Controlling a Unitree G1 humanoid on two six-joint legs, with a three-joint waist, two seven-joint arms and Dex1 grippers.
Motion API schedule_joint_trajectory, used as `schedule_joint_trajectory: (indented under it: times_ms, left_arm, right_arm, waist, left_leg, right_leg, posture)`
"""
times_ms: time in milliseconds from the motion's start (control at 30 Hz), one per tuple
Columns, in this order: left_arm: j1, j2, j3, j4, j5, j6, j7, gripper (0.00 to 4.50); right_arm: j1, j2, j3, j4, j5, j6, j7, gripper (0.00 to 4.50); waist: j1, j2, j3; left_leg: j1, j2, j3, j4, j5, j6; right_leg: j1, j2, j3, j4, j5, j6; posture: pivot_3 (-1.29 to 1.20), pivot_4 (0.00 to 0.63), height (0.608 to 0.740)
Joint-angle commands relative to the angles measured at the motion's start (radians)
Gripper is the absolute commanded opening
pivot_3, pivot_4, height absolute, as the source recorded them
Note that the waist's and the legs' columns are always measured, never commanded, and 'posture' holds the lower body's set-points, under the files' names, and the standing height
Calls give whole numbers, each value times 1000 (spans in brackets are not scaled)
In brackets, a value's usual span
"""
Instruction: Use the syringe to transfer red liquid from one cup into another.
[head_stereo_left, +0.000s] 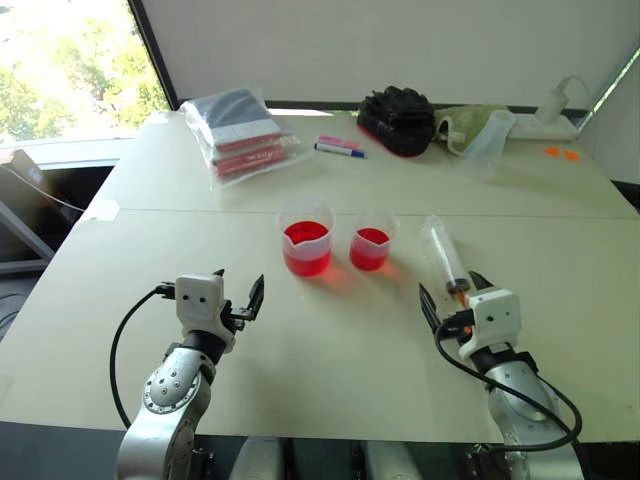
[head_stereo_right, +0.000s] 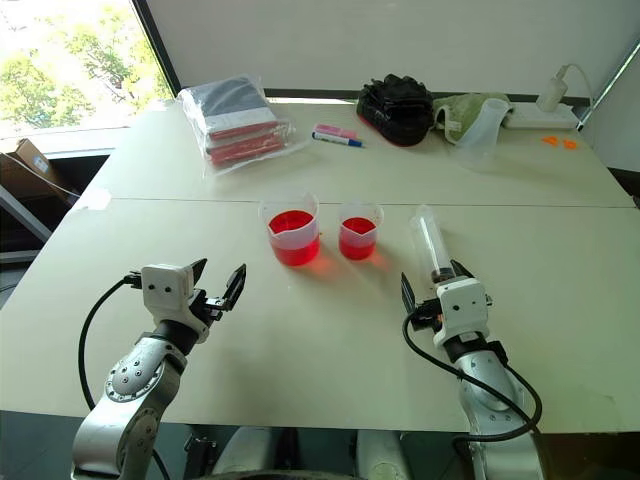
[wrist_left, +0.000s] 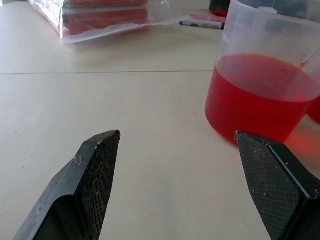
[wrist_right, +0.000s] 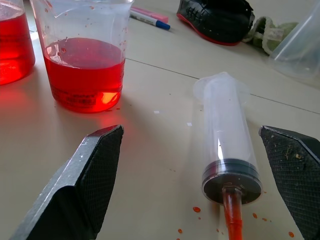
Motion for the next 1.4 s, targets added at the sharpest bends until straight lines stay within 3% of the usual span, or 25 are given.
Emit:
schedule_joint_trajectory:
  times_ms: [33, 1167, 1267, 1400]
  left_arm:
    - [-3, -4, -7, -34, 3, -27, 0, 3861]
    - [-48, -2, 33, 3, -24, -45, -23, 3861]
    - [-55, 37, 80, -5, -116, -14, -95, 3861]
    - [-101, 158, 167, 16, -286, 97, -227, 3861]
  right_arm:
    - [-13, -5, -6, -51, 5, 0, 1, 4466]
    - [-66, -8, -17, -42, 32, 57, 10, 4466]
    - [-104, -31, -30, -21, 59, 88, 39, 4466]
    - [-152, -89, -49, 5, 124, 142, 117, 4466]
  waist:
    - [0, 0, 0]
    - [0, 0, 0]
    - [-1, 0, 0]
    - [0, 0, 0]
  left_leg:
    - [0, 0, 0, 0, 0, 0]
    - [0, 0, 0, 0, 0, 0]
    - [0, 0, 0, 0, 0, 0]
    - [1, 0, 0, 0, 0, 0]
  right_leg:
    - [0, 0, 0, 0, 0, 0]
    - [0, 0, 0, 0, 0, 0]
    - [0, 0, 0, 0, 0, 0]
    - [0, 1, -1, 0, 0, 0]
  posture:
    - [0, 150, 711]
    - [0, 150, 711]
    - [0, 150, 711]
    - [0, 150, 711]
